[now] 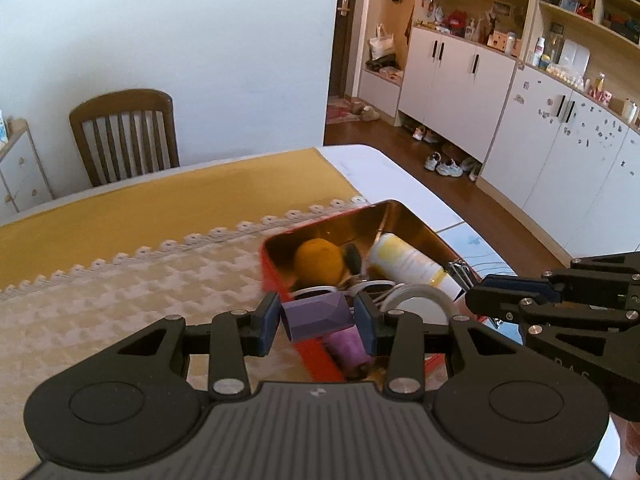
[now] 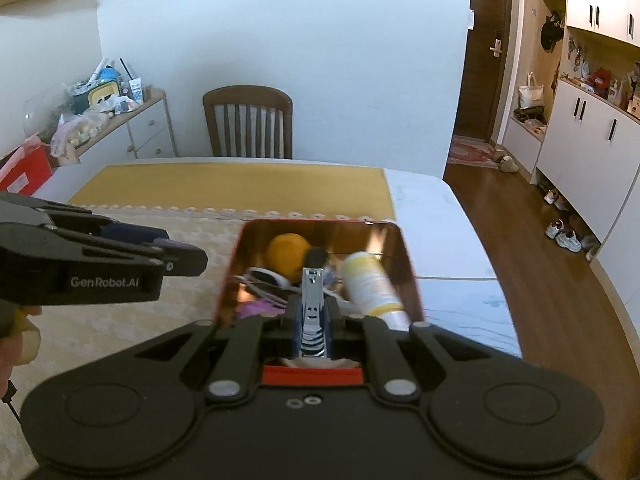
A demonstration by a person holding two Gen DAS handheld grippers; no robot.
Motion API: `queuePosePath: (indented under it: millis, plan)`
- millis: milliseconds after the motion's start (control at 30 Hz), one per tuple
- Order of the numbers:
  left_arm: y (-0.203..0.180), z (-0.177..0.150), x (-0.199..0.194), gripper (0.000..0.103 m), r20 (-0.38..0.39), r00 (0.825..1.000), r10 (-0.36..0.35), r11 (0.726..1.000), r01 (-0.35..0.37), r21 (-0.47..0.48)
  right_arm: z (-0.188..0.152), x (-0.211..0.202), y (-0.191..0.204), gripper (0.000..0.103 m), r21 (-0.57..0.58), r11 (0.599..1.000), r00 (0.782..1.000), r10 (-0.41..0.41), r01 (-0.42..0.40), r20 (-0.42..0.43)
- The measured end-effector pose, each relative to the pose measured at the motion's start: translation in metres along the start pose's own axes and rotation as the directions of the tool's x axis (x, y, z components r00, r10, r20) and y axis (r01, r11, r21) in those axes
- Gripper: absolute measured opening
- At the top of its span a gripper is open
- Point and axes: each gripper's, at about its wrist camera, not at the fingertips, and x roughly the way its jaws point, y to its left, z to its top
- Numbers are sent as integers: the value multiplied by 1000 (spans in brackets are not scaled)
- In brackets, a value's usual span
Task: Organize rigid objects
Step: 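Carry the purple block and nail clipper over the red box with both tools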
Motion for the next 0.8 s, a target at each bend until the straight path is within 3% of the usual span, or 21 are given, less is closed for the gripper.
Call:
queuePosePath:
  millis: [467,800]
  plan:
    - [-32,9,78,40,-79,996,46,999,-44,20,-2,39,-40,10,-73,996,997,51,-55,-54]
    - [-35,11,102,40,-111,992,63,998,-61,22,1,68,-40,10,-131,986,991,94,-107,-98]
